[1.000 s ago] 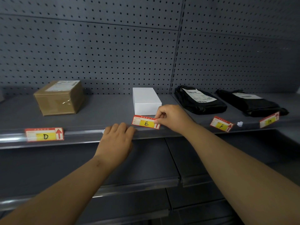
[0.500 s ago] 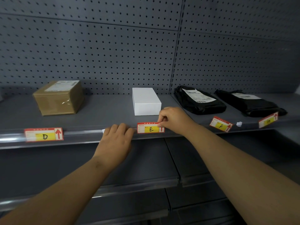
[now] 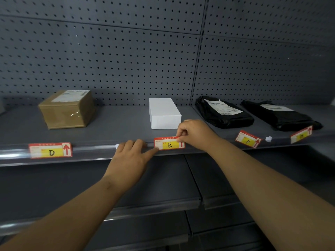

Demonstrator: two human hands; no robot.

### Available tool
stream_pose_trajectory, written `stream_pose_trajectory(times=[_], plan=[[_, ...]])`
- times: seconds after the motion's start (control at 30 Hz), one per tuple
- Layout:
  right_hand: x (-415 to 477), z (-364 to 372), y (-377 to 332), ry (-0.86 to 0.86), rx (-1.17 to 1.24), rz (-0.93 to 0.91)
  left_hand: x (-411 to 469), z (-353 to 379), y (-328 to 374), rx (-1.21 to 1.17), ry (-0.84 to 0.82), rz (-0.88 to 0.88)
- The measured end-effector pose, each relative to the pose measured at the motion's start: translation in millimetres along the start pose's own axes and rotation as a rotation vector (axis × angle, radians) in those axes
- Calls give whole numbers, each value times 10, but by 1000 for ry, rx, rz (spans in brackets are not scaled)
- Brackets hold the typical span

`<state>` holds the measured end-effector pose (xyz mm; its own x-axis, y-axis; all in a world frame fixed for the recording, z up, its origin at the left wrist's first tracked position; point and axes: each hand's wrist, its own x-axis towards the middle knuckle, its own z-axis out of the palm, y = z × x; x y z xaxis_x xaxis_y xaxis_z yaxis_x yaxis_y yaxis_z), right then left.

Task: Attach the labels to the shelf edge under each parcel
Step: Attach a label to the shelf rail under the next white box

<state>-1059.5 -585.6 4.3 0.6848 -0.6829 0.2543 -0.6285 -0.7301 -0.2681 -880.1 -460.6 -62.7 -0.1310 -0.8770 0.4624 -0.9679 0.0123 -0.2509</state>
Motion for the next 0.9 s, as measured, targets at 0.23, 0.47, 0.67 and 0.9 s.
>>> stream_pose_trajectory(times=[0.23, 0.47, 0.67, 0.9], plan=[[-2, 3, 1, 2, -11, -7, 4, 30, -14, 47, -8, 12], [-4, 10, 14, 0, 31, 7, 8, 61, -23, 53, 13, 17], [6, 8, 32, -8, 83, 39, -3, 61, -12, 55, 45, 15], [12, 27, 48, 1, 104, 50, -2, 54, -11, 62, 53, 13]])
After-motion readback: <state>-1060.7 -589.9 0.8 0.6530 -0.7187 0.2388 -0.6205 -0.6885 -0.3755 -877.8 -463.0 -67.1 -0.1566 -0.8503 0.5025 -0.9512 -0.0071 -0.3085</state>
